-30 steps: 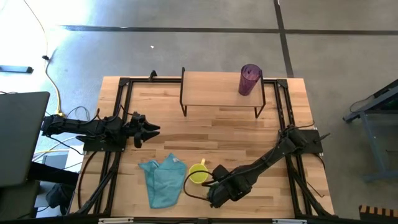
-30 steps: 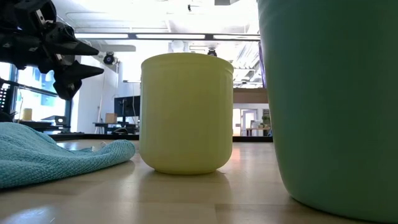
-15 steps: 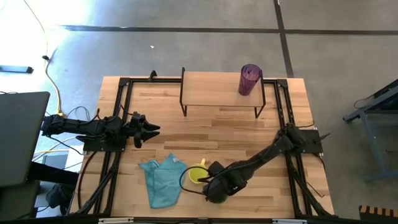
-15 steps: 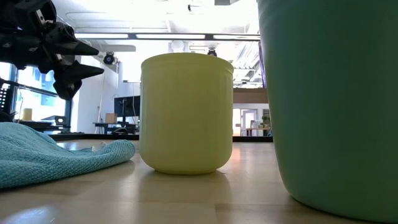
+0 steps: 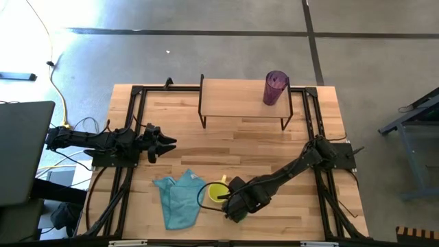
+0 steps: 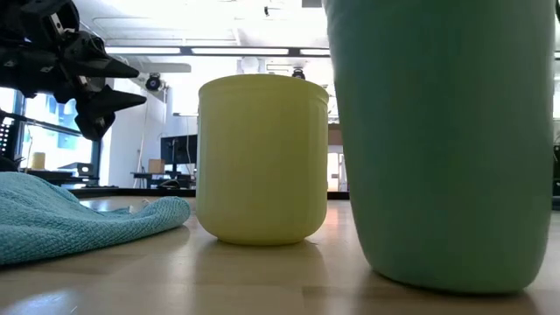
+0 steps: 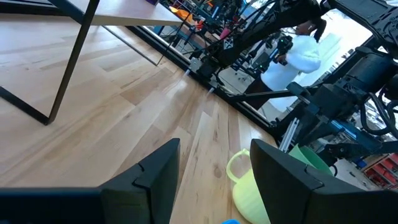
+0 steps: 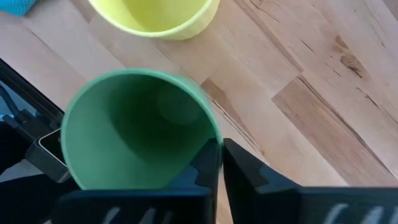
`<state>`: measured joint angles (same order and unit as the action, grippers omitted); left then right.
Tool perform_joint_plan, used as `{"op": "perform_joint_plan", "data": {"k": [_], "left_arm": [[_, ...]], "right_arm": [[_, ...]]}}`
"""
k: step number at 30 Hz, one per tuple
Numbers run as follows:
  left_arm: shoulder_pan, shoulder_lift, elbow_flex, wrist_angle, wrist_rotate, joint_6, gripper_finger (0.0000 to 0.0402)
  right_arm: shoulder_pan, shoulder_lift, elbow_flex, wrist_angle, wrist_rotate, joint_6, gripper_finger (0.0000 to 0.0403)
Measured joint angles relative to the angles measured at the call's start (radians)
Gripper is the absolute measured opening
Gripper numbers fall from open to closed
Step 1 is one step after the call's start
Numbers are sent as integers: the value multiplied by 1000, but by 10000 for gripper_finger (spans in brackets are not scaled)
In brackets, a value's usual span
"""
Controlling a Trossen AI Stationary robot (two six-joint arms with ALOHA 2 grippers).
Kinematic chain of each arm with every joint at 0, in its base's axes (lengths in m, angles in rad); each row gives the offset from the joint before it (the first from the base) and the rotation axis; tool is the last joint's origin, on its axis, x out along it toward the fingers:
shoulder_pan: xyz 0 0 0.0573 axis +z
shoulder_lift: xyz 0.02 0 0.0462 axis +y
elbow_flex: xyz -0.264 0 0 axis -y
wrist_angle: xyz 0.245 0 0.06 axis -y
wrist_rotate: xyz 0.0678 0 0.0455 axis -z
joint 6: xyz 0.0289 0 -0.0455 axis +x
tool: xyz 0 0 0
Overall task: Stack small to large cups/mugs on shelf
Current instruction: Put the green cup on the shelf
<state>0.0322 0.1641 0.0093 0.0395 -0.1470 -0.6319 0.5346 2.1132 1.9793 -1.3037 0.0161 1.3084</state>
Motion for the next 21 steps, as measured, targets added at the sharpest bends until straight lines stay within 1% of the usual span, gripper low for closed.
{"op": "perform_joint_plan", "data": {"k": [6,10,13,17,19,21], "left_arm": [[0,0,0,0,0,0,184],[0,0,0,0,0,0,184],[0,0,0,0,0,0,184],[0,0,0,0,0,0,184],[0,0,0,0,2,0,184],[0,0,0,0,4,-1,184]], "right_arm": [[0,0,0,0,0,0,42],[0,0,0,0,0,-1,55],[0,1,0,0,1,-7,57],[0,4,-35,15,-14,1,53],[0,4,-55,36,-41,2,46],[0,5,-67,44,-46,12,30]]}}
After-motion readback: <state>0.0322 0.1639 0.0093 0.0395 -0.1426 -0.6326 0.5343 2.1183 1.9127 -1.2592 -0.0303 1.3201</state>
